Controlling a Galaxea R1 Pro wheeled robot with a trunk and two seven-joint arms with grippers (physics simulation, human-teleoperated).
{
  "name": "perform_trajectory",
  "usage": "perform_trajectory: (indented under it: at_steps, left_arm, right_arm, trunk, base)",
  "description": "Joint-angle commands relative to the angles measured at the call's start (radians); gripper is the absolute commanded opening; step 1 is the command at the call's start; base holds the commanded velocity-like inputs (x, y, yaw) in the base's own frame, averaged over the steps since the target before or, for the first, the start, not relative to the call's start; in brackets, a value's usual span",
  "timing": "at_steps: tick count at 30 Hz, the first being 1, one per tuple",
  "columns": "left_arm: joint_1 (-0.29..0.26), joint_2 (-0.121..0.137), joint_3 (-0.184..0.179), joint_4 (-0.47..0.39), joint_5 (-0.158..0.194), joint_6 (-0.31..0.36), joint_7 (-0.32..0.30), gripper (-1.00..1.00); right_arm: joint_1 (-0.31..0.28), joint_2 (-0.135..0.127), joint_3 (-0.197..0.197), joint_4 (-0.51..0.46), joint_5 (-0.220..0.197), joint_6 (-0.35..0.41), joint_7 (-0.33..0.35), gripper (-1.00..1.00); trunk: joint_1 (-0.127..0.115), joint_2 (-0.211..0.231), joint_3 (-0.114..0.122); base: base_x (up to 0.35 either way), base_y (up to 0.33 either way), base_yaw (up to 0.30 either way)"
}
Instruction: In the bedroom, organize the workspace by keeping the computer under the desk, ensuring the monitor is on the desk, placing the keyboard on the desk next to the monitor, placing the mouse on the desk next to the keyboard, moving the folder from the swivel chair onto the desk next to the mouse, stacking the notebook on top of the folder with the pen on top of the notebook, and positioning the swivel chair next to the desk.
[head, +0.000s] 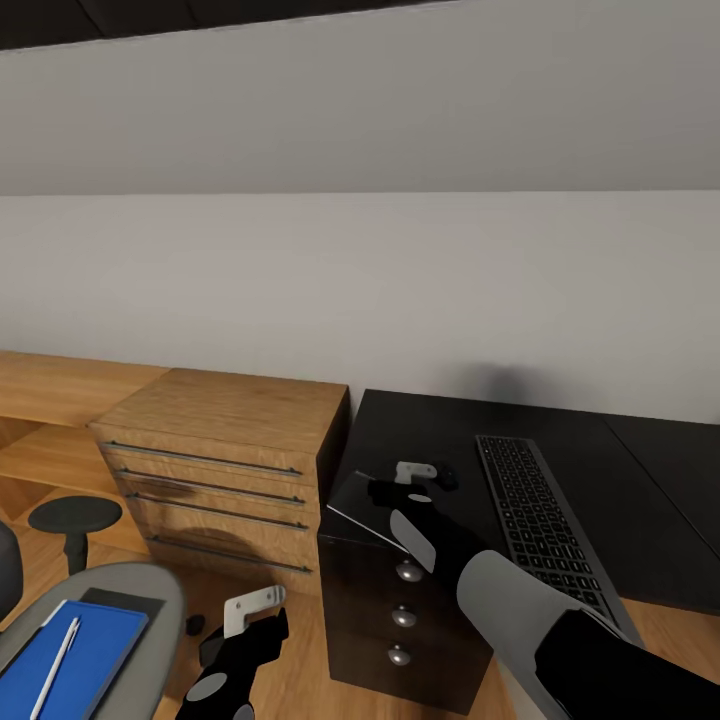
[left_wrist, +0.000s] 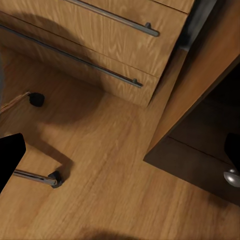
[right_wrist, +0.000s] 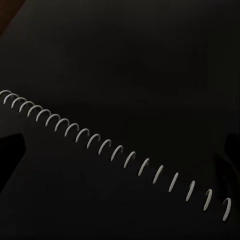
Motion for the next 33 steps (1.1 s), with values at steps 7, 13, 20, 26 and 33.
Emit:
perform_trajectory:
  at_steps: [7,13,20,26,33]
  left_arm:
    - [0.0,0.0,0.0,-0.001,0.01,0.002,0.009,1.0]
    - [0.0,0.001,0.002,0.0,0.012,0.003,0.009,1.0]
    - [0.0,0.001,0.002,0.006,0.01,0.002,0.01,1.0]
    - [0.0,0.002,0.002,0.012,0.01,0.002,0.009,1.0]
    - [0.0,0.002,0.002,0.013,0.011,0.0,0.009,1.0]
  right_arm:
    - [-0.001,0.0,0.007,0.0,-0.002,0.005,-0.008,1.0]
    - [-0.001,0.0,0.007,0.001,-0.002,0.006,-0.01,1.0]
    - [-0.001,0.0,0.007,0.002,-0.002,0.006,-0.01,1.0]
    - [-0.001,0.0,0.007,0.002,-0.002,0.006,-0.01,1.0]
    - [-0.001,0.0,0.007,0.001,-0.002,0.006,-0.01,1.0]
  trunk:
    - [0.0,0.0,-0.001]
    - [0.0,0.0,-0.001]
    - [0.0,0.0,-0.001]
    - [0.0,0.0,-0.001]
    - [0.0,0.0,-0.001]
  base:
    - [0.0,0.0,0.0]
    - [0.0,0.0,0.0]
    - [0.0,0.0,0.0]
    - [-0.102,0.0,0.0]
    - [-0.085,0.0,0.0]
